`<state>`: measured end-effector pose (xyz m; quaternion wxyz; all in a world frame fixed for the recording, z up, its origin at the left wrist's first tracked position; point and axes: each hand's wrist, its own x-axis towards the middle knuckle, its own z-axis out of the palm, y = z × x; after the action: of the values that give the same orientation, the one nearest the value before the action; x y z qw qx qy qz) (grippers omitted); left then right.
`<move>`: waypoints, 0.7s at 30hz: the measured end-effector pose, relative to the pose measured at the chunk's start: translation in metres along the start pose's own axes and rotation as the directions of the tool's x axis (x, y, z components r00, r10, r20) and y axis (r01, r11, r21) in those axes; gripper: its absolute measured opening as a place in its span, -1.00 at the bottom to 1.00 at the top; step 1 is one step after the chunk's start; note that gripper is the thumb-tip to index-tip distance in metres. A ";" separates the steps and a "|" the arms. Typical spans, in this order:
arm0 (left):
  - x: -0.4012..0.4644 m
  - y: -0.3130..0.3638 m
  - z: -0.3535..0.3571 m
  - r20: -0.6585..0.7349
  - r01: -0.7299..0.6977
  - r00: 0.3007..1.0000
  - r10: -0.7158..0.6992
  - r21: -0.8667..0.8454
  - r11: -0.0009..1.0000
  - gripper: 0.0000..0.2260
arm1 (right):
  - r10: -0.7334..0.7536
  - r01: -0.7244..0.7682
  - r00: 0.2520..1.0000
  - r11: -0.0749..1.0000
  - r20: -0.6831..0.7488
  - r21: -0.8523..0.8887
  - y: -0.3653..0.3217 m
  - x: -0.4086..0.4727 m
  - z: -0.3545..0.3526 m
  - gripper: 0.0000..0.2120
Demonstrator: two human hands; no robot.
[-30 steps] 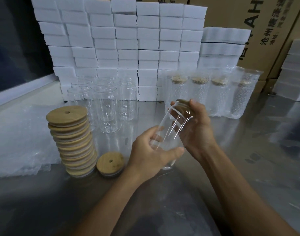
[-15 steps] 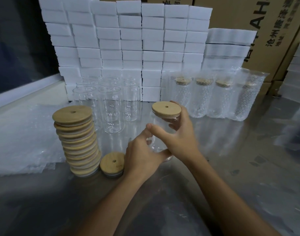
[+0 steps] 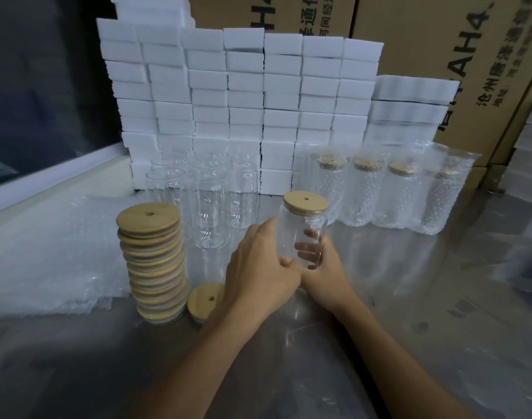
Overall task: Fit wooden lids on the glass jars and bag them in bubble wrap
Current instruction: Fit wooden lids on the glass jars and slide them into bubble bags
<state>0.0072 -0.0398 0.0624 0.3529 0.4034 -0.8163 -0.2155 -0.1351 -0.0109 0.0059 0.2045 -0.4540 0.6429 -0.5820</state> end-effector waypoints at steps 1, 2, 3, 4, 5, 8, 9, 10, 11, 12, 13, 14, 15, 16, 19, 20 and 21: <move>0.004 0.007 -0.011 -0.012 -0.016 1.000 0.016 0.006 1.000 -0.42 | -0.001 0.001 1.000 1.000 -0.003 0.001 0.001 0.001 0.001 -0.06; 0.010 0.014 -0.026 -0.027 -0.024 0.999 0.025 0.008 1.000 -0.49 | 0.001 -0.001 1.000 1.000 -0.009 0.000 0.002 0.002 0.001 -0.06; 0.016 0.021 -0.043 -0.044 -0.022 0.999 0.022 0.001 1.000 -0.60 | 0.005 -0.005 1.000 1.000 -0.016 -0.004 0.002 0.002 0.001 -0.06; 0.025 0.025 -0.061 -0.071 -0.014 0.997 0.012 -0.024 1.000 -0.74 | 0.010 -0.010 1.000 1.000 -0.023 -0.010 0.003 0.002 0.001 -0.04; 0.035 0.027 -0.079 -0.096 -0.001 0.995 -0.005 -0.064 0.998 -0.90 | 0.013 -0.014 1.000 1.000 -0.027 -0.015 0.003 0.001 0.001 -0.03; 0.063 0.017 -0.130 -0.183 0.022 0.982 -0.046 -0.134 0.991 -0.88 | 0.020 -0.020 1.000 1.000 -0.024 -0.024 0.005 0.002 0.000 -0.01; 0.069 0.009 -0.144 -0.197 0.041 0.978 -0.068 -0.138 0.990 -0.88 | 0.019 -0.019 1.000 0.999 -0.024 -0.027 0.005 0.002 0.000 -0.01; 0.074 0.000 -0.157 -0.202 0.067 0.975 -0.094 -0.135 0.988 -0.88 | 0.017 -0.018 1.000 0.999 -0.025 -0.028 0.005 0.002 0.000 0.00; 0.078 -0.011 -0.166 -0.202 0.105 0.971 -0.131 -0.132 0.986 -0.89 | 0.016 -0.017 1.000 0.999 -0.025 -0.029 0.005 0.002 0.000 0.00; 0.082 -0.024 -0.174 -0.205 0.152 0.962 -0.178 -0.133 0.979 -0.89 | 0.016 -0.016 1.000 0.999 -0.024 -0.029 0.005 0.002 0.000 -0.01; 0.085 -0.038 -0.179 -0.213 0.204 0.949 -0.231 -0.140 0.969 -0.90 | 0.016 -0.016 1.000 0.999 -0.023 -0.028 0.005 0.002 0.000 -0.01; 0.088 -0.053 -0.181 -0.227 0.265 0.928 -0.296 -0.158 0.951 -0.90 | 0.017 -0.018 1.000 0.999 -0.025 -0.026 0.005 0.002 0.000 -0.03; 0.089 -0.069 -0.181 -0.242 0.331 0.899 -0.366 -0.174 0.927 -0.89 | 0.020 -0.021 0.999 1.000 -0.028 -0.023 0.005 0.002 0.001 -0.03; 0.088 -0.084 -0.180 -0.261 0.397 0.865 -0.428 -0.167 0.903 -0.87 | 0.023 -0.024 0.999 1.000 -0.030 -0.020 0.005 0.002 0.001 -0.03; 0.075 -0.128 -0.166 -0.298 0.554 0.806 -0.511 0.078 0.829 -0.82 | 0.030 -0.030 0.999 0.999 -0.027 -0.017 0.006 0.002 0.001 -0.02; 0.068 -0.138 -0.160 -0.291 0.585 0.799 -0.527 0.174 0.792 -0.80 | 0.031 -0.032 0.999 0.999 -0.027 -0.017 0.006 0.003 0.000 -0.01; 0.062 -0.145 -0.154 -0.281 0.603 0.794 -0.539 0.248 0.758 -0.79 | 0.032 -0.033 0.999 0.999 -0.027 -0.020 0.007 0.003 0.000 -0.01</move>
<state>0.1700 -0.1850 0.0964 0.2757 0.7050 -0.6392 -0.1356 -0.1388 -0.0137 0.0005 0.2005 -0.4376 0.6589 -0.5780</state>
